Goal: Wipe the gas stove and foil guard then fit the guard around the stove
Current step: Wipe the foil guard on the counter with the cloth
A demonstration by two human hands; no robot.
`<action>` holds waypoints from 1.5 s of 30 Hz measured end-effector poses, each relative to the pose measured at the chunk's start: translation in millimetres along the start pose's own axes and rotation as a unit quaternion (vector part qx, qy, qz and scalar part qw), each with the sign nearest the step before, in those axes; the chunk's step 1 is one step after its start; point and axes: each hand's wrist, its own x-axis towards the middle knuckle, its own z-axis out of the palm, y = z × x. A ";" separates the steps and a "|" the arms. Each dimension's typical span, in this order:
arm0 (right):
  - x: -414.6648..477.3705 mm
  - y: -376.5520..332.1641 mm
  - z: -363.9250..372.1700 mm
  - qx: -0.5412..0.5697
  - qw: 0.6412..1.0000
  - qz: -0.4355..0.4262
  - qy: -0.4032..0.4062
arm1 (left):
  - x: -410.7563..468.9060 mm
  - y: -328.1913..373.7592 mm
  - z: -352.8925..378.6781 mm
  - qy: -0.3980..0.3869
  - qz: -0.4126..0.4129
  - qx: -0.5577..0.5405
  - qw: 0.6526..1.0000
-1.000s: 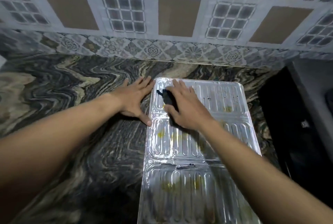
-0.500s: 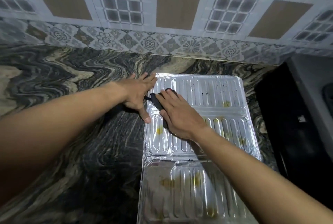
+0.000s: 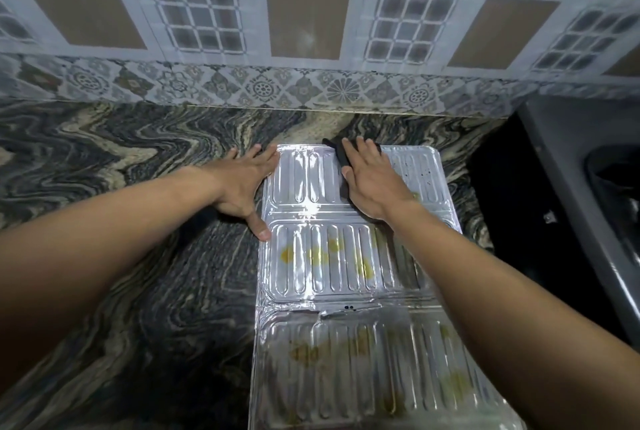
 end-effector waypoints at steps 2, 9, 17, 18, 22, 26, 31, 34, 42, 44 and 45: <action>-2.5 8.8 -1.3 -0.008 1.000 0.025 0.010 | 0.9 0.6 -0.6 -0.005 -0.004 0.005 1.000; -26.7 46.4 -7.9 -0.002 0.990 0.134 0.052 | 2.3 5.3 0.3 -0.007 -0.017 0.021 1.000; -73.9 42.5 -2.0 0.048 0.974 0.204 0.083 | -2.4 10.8 2.5 -0.002 -0.028 -0.008 1.000; -81.7 38.6 -0.5 0.052 0.975 0.199 0.086 | -3.6 10.9 3.5 0.003 -0.028 -0.012 1.000; -101.9 35.0 -3.8 0.068 0.978 0.174 0.091 | -15.2 7.8 11.4 0.037 -0.021 0.005 0.999; -96.1 42.1 -5.4 -0.036 0.983 0.160 0.077 | -32.6 4.2 27.3 0.048 -0.002 0.022 0.999; -87.1 23.6 15.4 -0.010 0.977 0.176 0.119 | -25.9 3.9 28.1 0.040 0.002 0.015 0.999; -64.8 -6.6 22.0 0.004 0.986 0.121 0.117 | -22.2 1.5 27.0 0.042 0.004 0.002 0.999; -51.3 -92.0 38.1 0.009 0.989 -0.146 0.016 | -25.2 2.0 25.0 0.038 -0.005 -0.014 0.999; -68.7 -96.8 42.7 0.013 0.984 -0.176 -0.002 | -25.6 2.3 24.5 0.036 -0.004 -0.011 0.999; -77.4 -96.9 44.7 0.014 0.983 -0.185 -0.010 | -25.7 2.6 24.1 0.034 -0.004 -0.010 0.999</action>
